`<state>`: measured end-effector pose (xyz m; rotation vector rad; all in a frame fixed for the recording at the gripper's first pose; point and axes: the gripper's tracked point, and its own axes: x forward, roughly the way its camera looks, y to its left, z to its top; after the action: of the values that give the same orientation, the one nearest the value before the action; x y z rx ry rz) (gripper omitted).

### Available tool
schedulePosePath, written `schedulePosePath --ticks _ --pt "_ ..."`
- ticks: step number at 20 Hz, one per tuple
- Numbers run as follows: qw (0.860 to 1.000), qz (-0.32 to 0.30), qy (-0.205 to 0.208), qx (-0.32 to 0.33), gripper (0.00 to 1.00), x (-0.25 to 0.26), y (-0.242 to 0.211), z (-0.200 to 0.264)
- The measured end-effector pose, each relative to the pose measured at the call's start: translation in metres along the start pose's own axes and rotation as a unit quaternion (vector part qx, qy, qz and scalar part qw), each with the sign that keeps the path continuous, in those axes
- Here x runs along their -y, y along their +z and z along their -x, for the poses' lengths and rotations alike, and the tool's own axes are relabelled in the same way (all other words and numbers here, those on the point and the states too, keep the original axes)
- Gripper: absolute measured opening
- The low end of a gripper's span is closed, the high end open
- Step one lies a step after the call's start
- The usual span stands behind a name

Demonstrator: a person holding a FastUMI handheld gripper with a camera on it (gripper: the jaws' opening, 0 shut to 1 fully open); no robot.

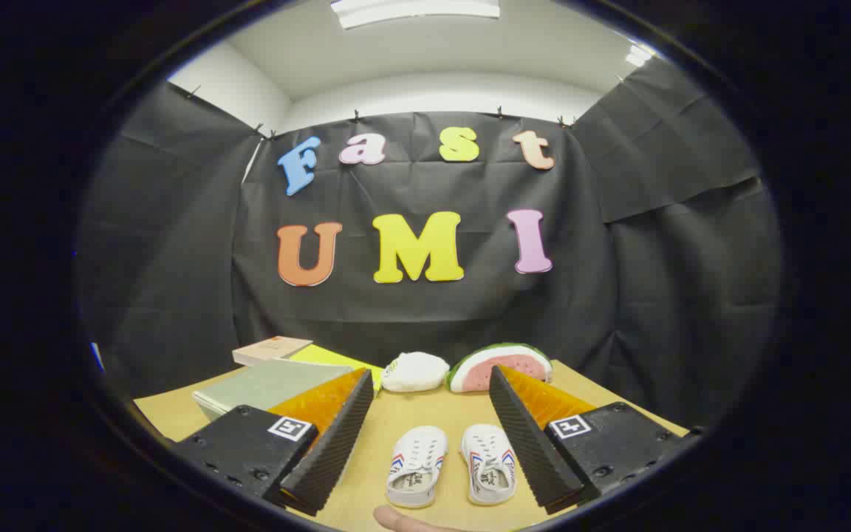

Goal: Open the storage box then place both shoes into the box .Put the left shoe in first, then the right shoe, with the right side of both shoes facing outward in a uniform manner.

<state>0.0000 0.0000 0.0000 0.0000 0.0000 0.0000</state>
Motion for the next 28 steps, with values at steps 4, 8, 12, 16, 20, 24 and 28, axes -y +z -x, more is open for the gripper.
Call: schedulePosePath --ticks 4,8,12,16,20,24,28 --pt "1.000 0.002 -0.002 -0.014 1.00 0.006 -0.005 0.000" --pt "1.000 0.001 -0.002 -0.014 1.00 0.007 -0.006 0.007" --pt "1.000 0.009 -0.001 -0.013 1.00 0.008 -0.009 0.008" --pt "1.000 0.009 0.013 -0.021 1.00 0.005 -0.011 0.002" --pt "0.999 -0.003 0.022 -0.030 1.00 0.012 -0.016 -0.019" --pt "0.997 -0.027 0.025 -0.067 1.00 0.015 -0.030 -0.060" --pt "0.984 -0.062 0.075 -0.148 1.00 -0.004 -0.058 -0.111"
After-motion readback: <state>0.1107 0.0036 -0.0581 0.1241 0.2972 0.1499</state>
